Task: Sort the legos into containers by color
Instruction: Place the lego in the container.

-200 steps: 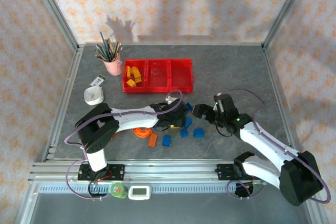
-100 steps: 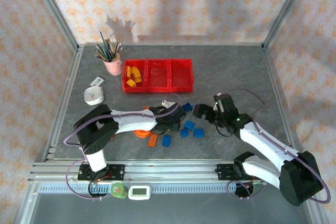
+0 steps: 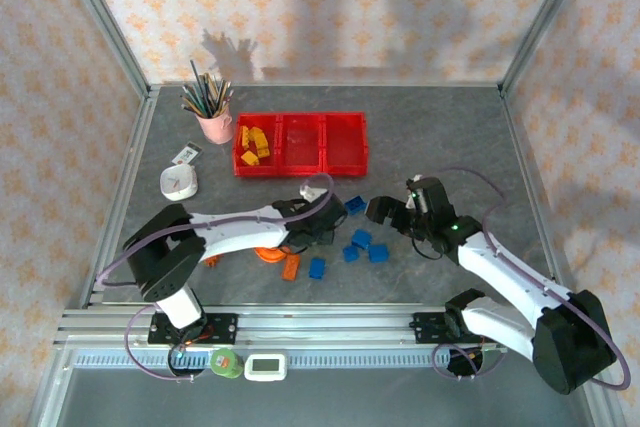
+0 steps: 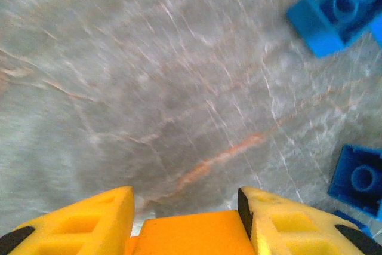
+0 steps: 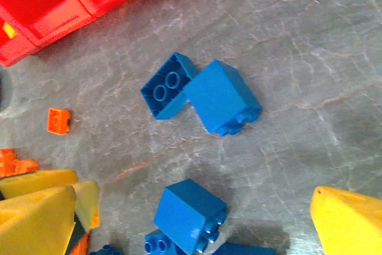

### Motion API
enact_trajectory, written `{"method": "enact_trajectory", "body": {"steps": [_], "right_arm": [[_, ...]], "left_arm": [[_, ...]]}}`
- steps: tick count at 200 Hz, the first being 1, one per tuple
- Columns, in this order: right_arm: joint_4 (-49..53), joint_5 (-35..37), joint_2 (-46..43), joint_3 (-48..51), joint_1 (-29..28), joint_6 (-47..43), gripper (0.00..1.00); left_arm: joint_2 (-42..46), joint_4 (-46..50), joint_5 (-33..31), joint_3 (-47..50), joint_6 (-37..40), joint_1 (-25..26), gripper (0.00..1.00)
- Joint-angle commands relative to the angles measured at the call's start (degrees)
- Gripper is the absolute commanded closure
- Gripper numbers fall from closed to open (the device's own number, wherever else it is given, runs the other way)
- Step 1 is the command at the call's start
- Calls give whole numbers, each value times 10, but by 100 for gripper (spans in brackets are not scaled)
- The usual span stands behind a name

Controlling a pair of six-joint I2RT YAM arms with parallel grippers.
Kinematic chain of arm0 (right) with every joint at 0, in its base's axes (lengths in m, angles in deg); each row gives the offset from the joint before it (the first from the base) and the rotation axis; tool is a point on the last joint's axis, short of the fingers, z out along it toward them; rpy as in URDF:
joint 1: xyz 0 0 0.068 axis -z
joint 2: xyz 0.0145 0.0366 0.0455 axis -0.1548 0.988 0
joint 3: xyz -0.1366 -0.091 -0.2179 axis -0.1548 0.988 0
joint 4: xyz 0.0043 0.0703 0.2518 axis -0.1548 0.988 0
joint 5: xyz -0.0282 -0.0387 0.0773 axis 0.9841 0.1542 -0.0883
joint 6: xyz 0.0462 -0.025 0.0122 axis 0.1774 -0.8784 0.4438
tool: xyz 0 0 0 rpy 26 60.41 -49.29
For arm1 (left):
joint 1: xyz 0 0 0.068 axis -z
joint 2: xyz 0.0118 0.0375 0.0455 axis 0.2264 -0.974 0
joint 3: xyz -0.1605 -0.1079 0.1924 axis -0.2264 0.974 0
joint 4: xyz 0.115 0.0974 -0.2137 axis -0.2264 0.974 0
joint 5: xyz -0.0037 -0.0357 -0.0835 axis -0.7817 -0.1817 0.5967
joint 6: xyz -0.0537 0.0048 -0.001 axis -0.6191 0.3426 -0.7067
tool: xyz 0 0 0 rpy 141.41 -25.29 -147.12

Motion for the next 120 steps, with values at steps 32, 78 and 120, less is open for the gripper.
{"method": "enact_trajectory", "body": {"steps": [32, 78, 120], "right_arm": [[-70, -9, 79, -89, -51, -15, 0], [-105, -1, 157, -150, -74, -12, 0], [-107, 15, 179, -171, -74, -19, 0]], "left_arm": [[71, 69, -131, -84, 89, -149, 57], [-31, 36, -159, -191, 158, -280, 57], [-137, 22, -160, -293, 185, -330, 50]]}}
